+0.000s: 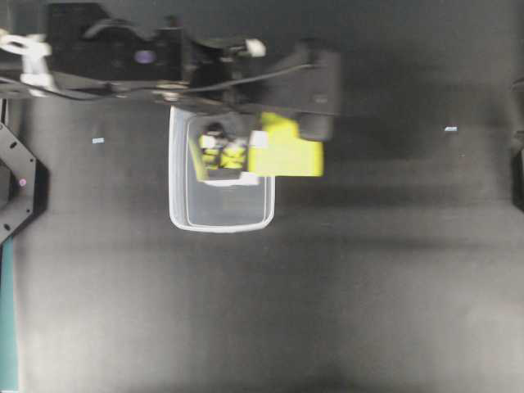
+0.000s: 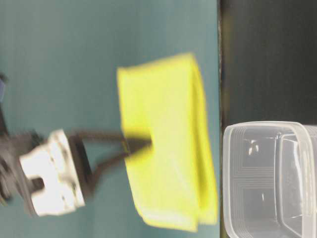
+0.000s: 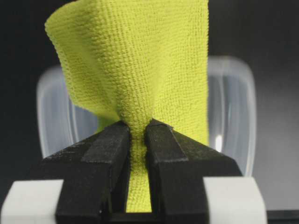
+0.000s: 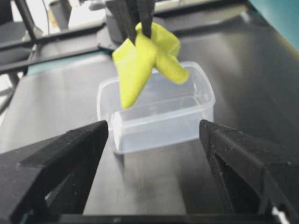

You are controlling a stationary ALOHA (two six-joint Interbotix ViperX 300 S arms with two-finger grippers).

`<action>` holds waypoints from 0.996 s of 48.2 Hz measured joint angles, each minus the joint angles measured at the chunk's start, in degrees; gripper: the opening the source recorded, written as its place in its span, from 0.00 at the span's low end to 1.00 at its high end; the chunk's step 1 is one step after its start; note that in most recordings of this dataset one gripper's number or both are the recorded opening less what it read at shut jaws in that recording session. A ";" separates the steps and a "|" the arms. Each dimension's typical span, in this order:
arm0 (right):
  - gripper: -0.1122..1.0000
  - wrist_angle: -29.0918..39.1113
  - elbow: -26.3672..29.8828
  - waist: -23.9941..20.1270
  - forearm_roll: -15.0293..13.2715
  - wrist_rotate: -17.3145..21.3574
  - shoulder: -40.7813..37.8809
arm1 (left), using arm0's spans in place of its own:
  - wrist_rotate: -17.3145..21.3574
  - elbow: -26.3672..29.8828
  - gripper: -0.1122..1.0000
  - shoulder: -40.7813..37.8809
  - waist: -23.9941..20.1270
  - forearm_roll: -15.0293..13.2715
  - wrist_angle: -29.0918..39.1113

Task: Place the yellow towel into the container with the left arm.
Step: 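Lower the towel into the clear container with the left gripper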

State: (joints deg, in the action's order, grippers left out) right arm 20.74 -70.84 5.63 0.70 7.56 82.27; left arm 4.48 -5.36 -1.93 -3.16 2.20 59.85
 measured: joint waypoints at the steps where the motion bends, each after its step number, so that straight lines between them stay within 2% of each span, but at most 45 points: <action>1: 0.79 -0.18 0.00 0.00 0.00 0.09 0.09 | 0.00 -1.41 0.16 0.70 0.00 0.09 -0.88; 7: 0.79 -0.70 0.00 0.00 0.00 0.09 0.00 | -0.09 -8.61 0.16 3.43 0.09 0.00 -6.24; 17: 0.78 -1.14 0.00 0.09 0.00 0.09 0.00 | -0.18 -15.29 0.16 4.75 0.18 0.09 -11.34; 26: 0.78 -1.49 0.00 0.09 0.00 0.26 0.00 | -0.18 -18.63 0.16 4.66 0.18 0.00 -14.68; 43: 0.78 -1.67 0.00 0.00 0.00 0.26 0.00 | 0.00 -20.48 0.17 3.78 0.09 0.09 -17.67; 45: 0.78 -1.67 0.00 0.00 0.00 0.18 0.09 | 0.09 -20.48 0.22 3.78 0.09 0.09 -17.75; 48: 0.78 -1.67 0.00 0.00 0.00 0.18 0.09 | 0.26 -20.48 0.37 3.60 0.09 0.09 -17.75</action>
State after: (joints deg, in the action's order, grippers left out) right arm 19.07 -70.84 5.63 0.70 7.73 82.35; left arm 4.75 -25.84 1.67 -3.08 2.29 42.10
